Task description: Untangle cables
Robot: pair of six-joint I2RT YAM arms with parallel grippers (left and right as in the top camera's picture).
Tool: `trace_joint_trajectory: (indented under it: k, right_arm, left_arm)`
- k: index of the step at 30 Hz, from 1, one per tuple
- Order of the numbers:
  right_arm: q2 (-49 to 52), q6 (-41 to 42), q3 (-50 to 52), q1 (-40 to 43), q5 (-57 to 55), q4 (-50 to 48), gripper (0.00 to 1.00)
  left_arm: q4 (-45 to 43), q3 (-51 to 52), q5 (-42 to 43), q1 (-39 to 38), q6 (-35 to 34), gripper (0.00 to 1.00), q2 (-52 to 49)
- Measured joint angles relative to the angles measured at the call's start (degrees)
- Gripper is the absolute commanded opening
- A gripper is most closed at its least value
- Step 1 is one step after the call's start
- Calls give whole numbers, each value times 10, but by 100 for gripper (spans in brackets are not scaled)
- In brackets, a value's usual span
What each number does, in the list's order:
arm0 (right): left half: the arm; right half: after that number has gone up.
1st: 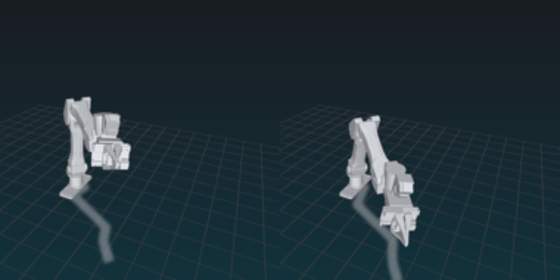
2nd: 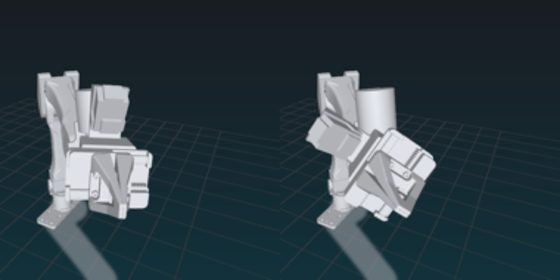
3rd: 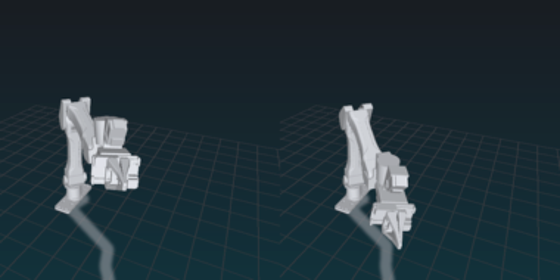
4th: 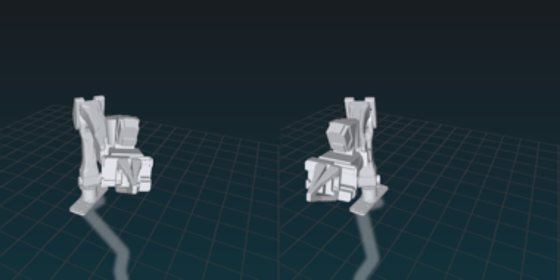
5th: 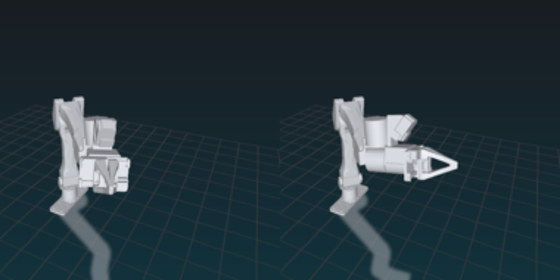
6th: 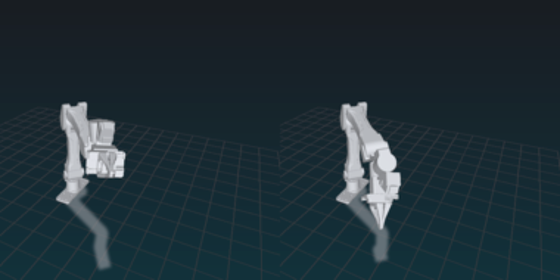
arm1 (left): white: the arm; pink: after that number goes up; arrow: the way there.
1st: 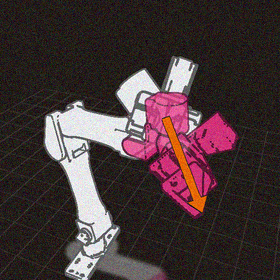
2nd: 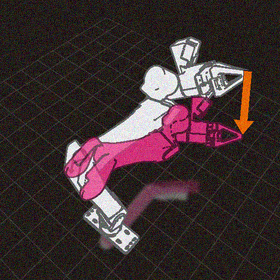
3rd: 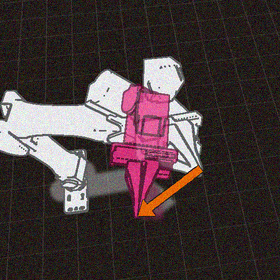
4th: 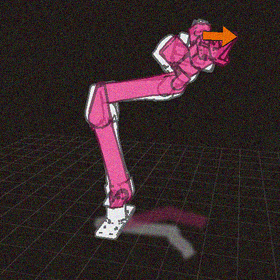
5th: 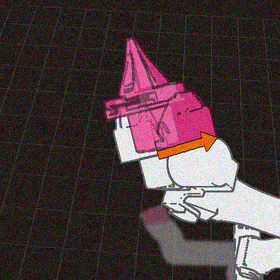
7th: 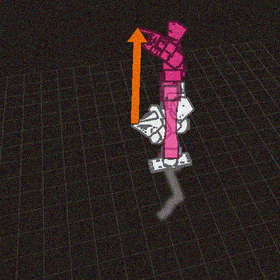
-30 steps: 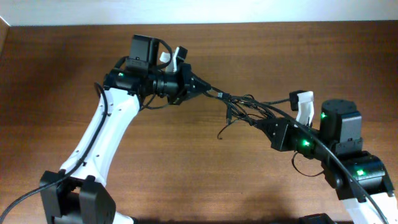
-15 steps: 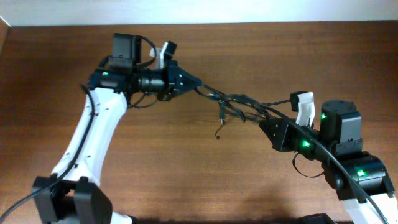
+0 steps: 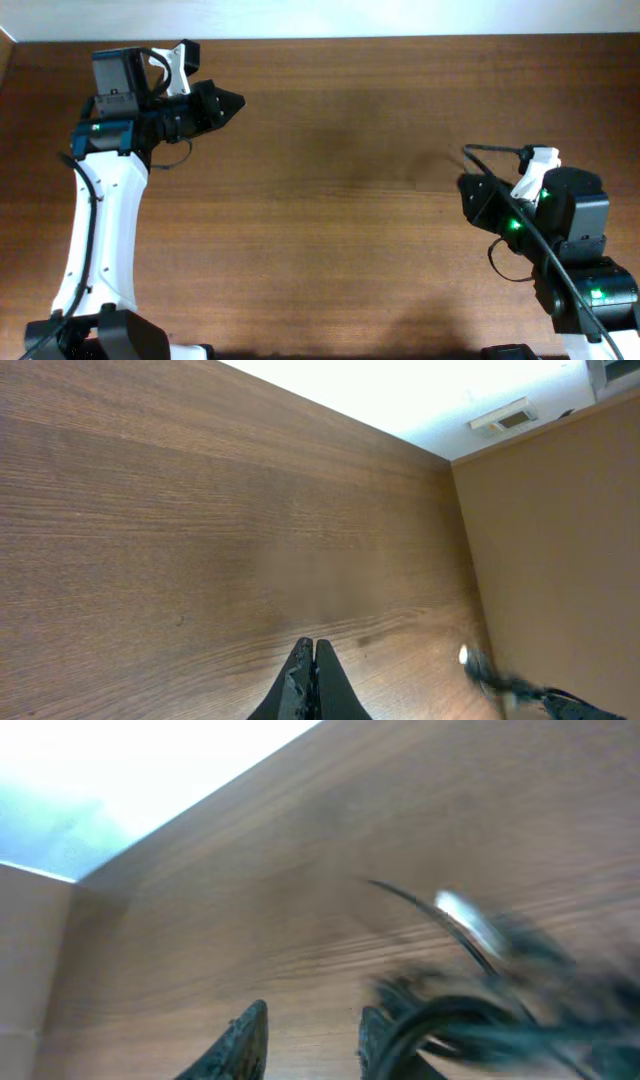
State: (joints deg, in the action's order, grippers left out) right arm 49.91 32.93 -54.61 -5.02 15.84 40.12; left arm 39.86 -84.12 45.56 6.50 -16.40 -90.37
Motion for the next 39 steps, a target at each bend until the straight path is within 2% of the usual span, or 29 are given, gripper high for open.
trace_joint_trajectory:
  k: [4, 7, 8, 9, 10, 11, 12, 15, 18, 21, 24, 31, 34, 39]
  right_arm:
    - [17, 2, 0, -3, 101, -46, 13]
    - [50, 2, 0, -28, 170, -67, 15]
    - [65, 0, 0, -45, 185, -75, 30]
    - [78, -5, 0, -57, 195, -81, 59]
    - [96, -12, 0, -78, 206, -90, 73]
    - [116, -23, 0, -97, 216, -97, 94]
    - [135, -30, 0, -112, 223, -104, 98]
    - [187, -38, 0, -129, 231, -116, 98]
    - [238, 10, -1, -125, 204, -56, 98]
    - [282, 49, -1, -123, 202, -34, 98]
    - [304, 86, 0, -122, 266, -77, 98]
    - [308, 290, 0, -122, 395, -85, 99]
    - [308, 397, 0, -122, 406, -85, 98]
    - [308, 556, 0, -122, 362, -85, 98]
  left_arm:
    - [0, 0, 0, -1, 6, 2, 0]
    - [0, 0, 0, -1, 7, 2, 0]
    - [0, 0, 0, -1, 7, 3, 0]
    - [0, 0, -1, -1, 7, 6, 0]
    - [0, 0, -2, -1, 8, 10, 0]
    - [0, 0, -3, -1, 9, 18, 0]
    - [1, 0, -4, -1, 10, 26, 0]
    - [1, 0, -7, -1, 14, 41, 0]
    - [1, 0, -7, -1, 15, 54, 0]
    - [2, 0, -8, -1, 14, 59, 0]
    - [2, 0, -9, -1, 14, 59, 0]
    - [10, 0, -9, -1, 14, 62, 0]
    - [13, 0, -9, -1, 14, 62, 0]
    - [13, 0, -9, -1, 15, 62, 0]
